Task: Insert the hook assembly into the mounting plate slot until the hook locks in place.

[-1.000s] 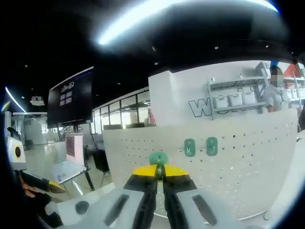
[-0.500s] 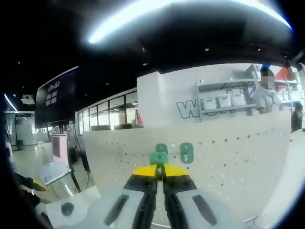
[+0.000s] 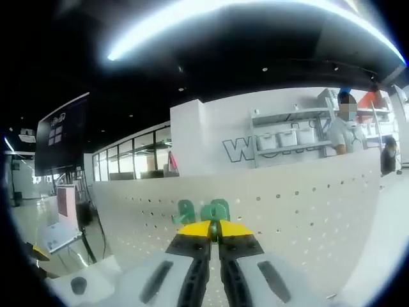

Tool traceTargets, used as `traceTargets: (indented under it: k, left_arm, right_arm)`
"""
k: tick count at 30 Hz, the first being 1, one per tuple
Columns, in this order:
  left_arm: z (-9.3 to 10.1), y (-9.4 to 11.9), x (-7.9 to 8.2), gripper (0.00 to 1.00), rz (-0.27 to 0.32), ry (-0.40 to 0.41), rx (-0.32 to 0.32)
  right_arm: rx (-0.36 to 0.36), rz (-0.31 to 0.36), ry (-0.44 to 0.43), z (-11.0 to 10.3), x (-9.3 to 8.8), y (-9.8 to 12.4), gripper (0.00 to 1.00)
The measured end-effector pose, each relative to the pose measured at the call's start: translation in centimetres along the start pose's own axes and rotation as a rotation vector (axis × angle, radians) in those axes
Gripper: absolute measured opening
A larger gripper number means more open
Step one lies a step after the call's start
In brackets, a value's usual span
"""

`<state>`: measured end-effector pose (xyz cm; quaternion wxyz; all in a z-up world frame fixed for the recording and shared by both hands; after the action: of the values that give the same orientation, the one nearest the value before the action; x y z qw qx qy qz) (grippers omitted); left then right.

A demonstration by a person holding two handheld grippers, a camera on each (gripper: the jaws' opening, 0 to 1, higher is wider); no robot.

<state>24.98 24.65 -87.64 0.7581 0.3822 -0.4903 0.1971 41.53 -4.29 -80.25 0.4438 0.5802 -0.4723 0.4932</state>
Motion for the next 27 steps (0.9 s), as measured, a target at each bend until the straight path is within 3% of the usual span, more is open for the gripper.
traceTargets:
  k: [27]
  left_arm:
    - [-0.9, -0.3, -0.5, 0.98, -0.026, 0.016, 0.015]
  right_arm:
    - [-0.089, 0.022, -0.016, 3.8, 0.7, -2.7, 0.0]
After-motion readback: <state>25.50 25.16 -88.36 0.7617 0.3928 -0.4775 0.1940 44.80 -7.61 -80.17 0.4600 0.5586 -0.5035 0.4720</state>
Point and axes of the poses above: the point that each gripper's makers call its tool centre point, and the gripper's own axes: y roughly backward along the fingers, z roughly to its right, x roughly out of its top, the point moved 4 cm from there along y, roughly backward along the fingers, and after that the axes turned 7 degrees about -z, right-handed, at the moved point
